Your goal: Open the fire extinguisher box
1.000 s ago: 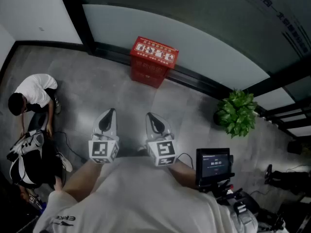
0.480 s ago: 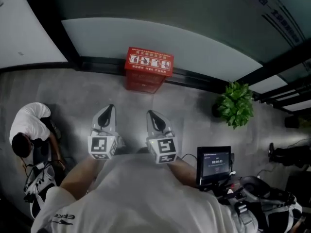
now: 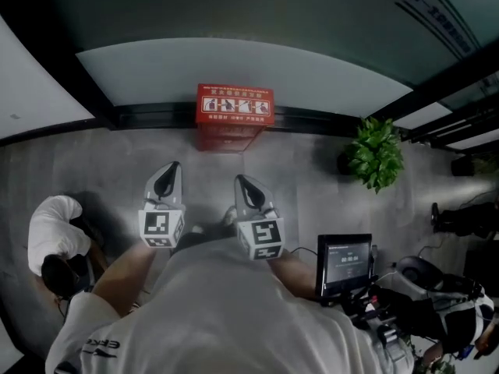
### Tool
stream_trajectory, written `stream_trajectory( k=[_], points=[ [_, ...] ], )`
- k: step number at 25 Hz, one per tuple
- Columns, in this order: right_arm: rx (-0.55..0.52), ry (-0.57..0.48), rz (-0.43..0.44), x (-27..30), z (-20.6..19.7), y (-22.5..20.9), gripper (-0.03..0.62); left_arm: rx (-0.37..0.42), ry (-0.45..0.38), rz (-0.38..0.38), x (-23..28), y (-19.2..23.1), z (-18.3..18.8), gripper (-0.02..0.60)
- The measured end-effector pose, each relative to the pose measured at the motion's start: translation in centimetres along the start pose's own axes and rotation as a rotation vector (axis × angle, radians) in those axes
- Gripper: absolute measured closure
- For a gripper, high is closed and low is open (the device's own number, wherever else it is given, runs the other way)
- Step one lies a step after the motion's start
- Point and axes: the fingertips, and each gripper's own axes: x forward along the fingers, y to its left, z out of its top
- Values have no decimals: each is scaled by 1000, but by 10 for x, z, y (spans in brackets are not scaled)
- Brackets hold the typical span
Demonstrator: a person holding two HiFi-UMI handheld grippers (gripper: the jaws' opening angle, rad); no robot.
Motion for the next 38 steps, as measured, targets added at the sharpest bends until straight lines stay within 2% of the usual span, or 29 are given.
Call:
stream_trajectory(
  k=[4,10,14,19,22,27,30,34,35,38],
  points=[
    [59,40,0,28,24,-37,580,19,84,3,49,2,14,580],
    [69,-5,-26,80,-1,-76,580,73,115,-6,110,16,-32,580],
    [86,33,5,114,2,-103,580,149,148,0,161,24,-37,580],
    [91,87,27,155,-10,-132,580,295,203,-36,213,33,-56,580],
    [98,122,19,176,-25,-142,580,404,231,-95,238,38,-83,580],
    [100,159,-14,190,-32,-148,580,608,282,-258,255,29,-122,580],
    [102,187,-55,215,-56,-156,580,732,314,-354,273,31,-174,580],
    [130,235,-112,238,-90,-160,580,891,334,-444,289,36,-231,578],
    [139,244,-124,242,-96,-161,580,928,338,-465,292,38,-242,559],
    [168,260,-148,252,-109,-158,580,1018,350,-518,297,45,-270,436]
  ],
)
